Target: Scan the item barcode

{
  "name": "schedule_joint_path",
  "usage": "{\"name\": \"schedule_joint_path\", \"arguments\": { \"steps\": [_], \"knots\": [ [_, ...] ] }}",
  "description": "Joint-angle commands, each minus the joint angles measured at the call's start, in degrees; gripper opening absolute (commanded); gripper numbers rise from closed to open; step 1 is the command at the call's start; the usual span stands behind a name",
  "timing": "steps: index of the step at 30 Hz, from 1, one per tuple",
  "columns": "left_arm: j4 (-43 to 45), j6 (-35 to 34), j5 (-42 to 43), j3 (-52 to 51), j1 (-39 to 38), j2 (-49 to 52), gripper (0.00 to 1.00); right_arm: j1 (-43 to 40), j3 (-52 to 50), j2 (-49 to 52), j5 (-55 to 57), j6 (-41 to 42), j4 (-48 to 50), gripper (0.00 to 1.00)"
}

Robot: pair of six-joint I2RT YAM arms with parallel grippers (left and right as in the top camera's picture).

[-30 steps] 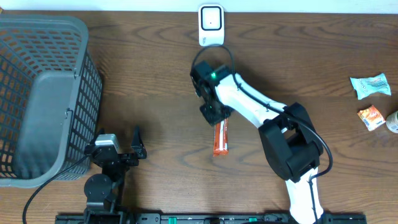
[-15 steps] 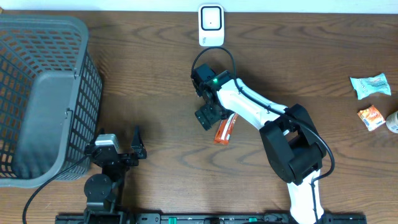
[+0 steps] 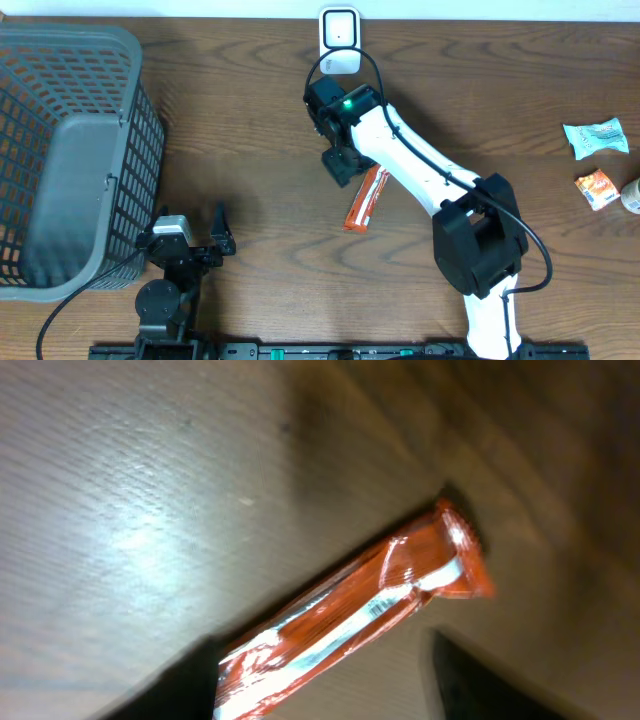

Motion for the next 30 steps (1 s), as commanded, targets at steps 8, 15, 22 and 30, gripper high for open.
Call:
{"name": "schedule_joint_path", "arguments": {
  "steps": [8, 15, 22, 30],
  "knots": [
    [-0.98, -0.11, -0.35, -1.73, 0.22, -0.28, 0.98, -3.93, -10.34, -0.7, 1.6, -2.4, 6.47, 0.26],
    [-0.98, -0.09, -0.35, -1.73, 0.22, -0.28, 0.98, -3.87, -13.29, -0.7, 1.4, -2.86, 10.05, 0.22],
    [-0.98, -0.11, -0.35, -1.73, 0.22, -0.28, 0.98, -3.96, -17.38, -0.7, 1.73, -2.89, 13.42, 0.24],
    [-0.98, -0.11, -0.35, -1.73, 0.22, -0.28, 0.98, -3.89, -17.25, -0.7, 6.43, -2.89, 15.26, 0.99]
  ]
}}
